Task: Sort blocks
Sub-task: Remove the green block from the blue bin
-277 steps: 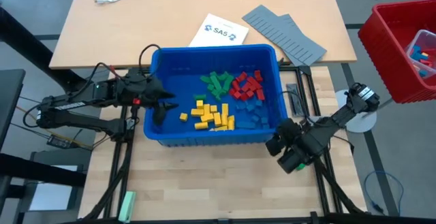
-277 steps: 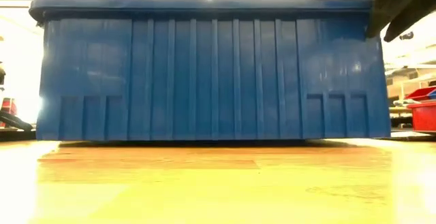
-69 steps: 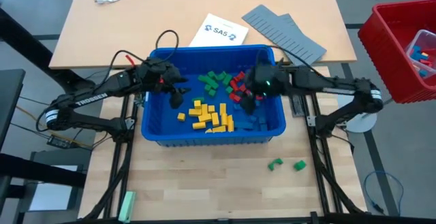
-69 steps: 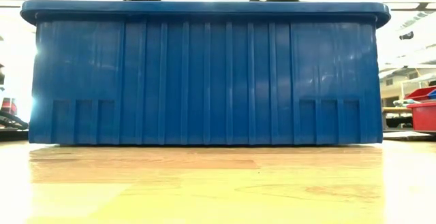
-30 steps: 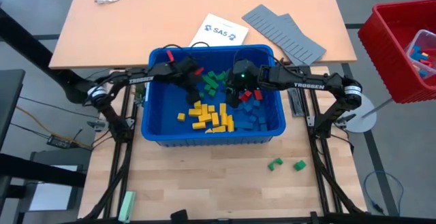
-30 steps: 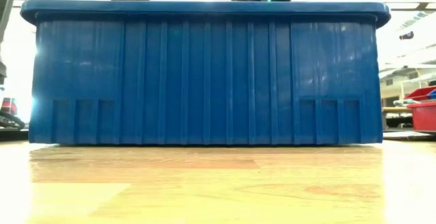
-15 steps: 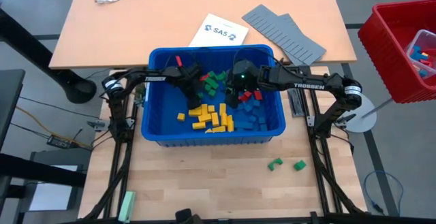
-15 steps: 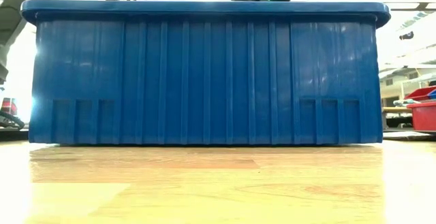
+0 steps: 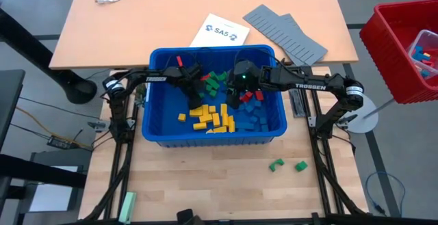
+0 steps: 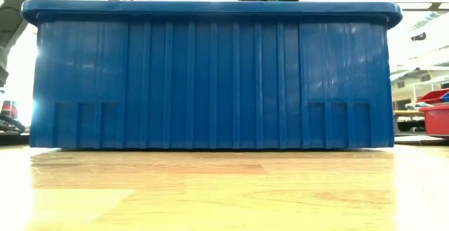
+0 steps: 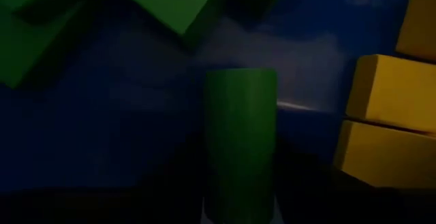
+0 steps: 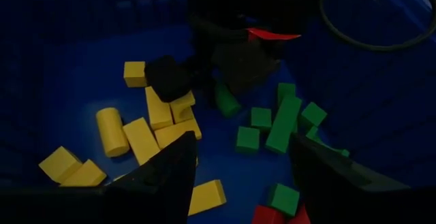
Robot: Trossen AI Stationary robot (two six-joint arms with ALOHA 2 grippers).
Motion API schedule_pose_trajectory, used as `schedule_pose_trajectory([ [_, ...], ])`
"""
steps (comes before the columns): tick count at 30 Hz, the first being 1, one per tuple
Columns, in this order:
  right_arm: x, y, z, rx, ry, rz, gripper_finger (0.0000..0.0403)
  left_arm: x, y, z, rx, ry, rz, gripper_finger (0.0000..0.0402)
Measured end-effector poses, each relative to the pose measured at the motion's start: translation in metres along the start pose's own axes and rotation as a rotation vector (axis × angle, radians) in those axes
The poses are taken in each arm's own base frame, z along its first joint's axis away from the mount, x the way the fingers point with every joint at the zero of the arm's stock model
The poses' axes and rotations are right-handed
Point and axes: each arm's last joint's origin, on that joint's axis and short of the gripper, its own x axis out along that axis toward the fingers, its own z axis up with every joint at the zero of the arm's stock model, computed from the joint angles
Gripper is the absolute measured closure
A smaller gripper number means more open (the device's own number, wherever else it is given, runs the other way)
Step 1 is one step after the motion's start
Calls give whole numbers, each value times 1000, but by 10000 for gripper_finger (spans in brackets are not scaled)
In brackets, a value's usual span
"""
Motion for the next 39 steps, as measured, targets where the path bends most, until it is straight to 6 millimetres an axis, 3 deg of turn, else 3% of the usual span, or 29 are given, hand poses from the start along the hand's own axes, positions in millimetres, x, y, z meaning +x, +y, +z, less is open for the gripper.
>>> schedule_pose_trajectory([
  [4,-3,0,-1,-5,12,3,189,-22,-3,4,-11,-46,20,264],
  [11,-20,9,8,-15,-69,48,190,-113,-24,10,26,-298,49,264],
  [14,-23,18,15,-60,-145,121,190,-152,-39,7,75,-445,-39,264],
  [18,-27,36,22,-258,-254,233,190,-186,-58,2,85,-586,-264,264],
  [22,-29,54,31,-425,-382,237,190,-200,-78,-1,108,-627,-438,264],
  [29,-36,72,39,-491,-506,229,190,-202,-109,2,184,-611,-573,264],
  [34,-35,85,36,-523,-513,357,190,-203,-117,5,193,-628,-597,264],
  [39,-28,89,34,-528,-501,372,190,-203,-119,6,200,-637,-599,264],
])
